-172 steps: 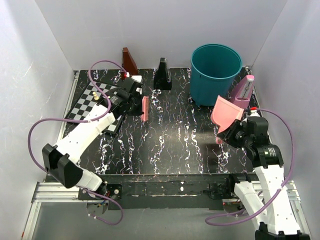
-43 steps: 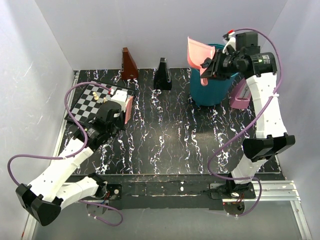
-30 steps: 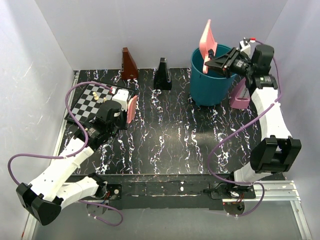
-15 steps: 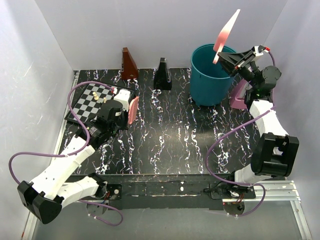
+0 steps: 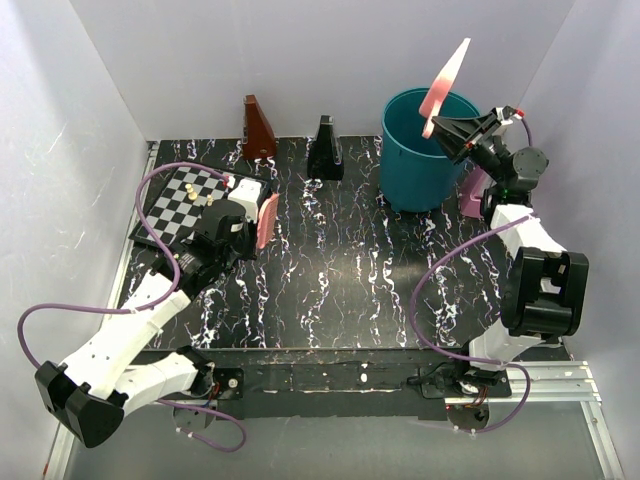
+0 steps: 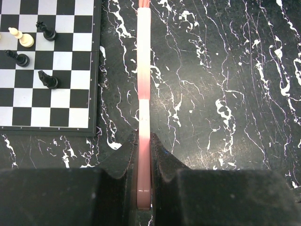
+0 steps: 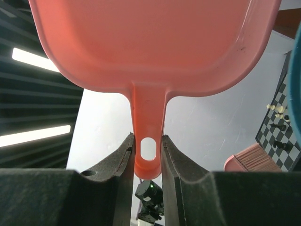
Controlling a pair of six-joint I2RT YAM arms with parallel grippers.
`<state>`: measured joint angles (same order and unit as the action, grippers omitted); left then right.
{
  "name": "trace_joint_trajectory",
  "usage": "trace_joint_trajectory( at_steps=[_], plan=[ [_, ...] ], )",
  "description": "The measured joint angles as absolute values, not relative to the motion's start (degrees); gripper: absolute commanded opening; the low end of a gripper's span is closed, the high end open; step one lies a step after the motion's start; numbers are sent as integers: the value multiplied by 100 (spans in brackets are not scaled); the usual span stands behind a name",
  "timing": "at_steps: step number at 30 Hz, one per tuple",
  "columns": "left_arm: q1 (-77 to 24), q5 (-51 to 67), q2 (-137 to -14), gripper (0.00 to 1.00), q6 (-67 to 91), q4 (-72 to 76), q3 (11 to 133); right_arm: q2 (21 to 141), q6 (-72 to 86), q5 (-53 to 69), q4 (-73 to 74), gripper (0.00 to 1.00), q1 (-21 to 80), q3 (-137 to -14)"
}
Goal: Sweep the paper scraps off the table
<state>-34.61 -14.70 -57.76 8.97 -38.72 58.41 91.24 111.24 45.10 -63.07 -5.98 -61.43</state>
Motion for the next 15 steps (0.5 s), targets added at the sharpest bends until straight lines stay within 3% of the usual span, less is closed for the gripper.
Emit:
trace_joint_trajectory(
  at_steps=[6,15],
  plan=[
    [-3461,-1450,-5804,0,897,-3872,5841,9074,10565,5109,-5839,1,-554,-6810],
    [-3461,-1450,-5894,0,893,-3872,5843,8173,8381,6445,-4143,1,217,-7164]
  ],
)
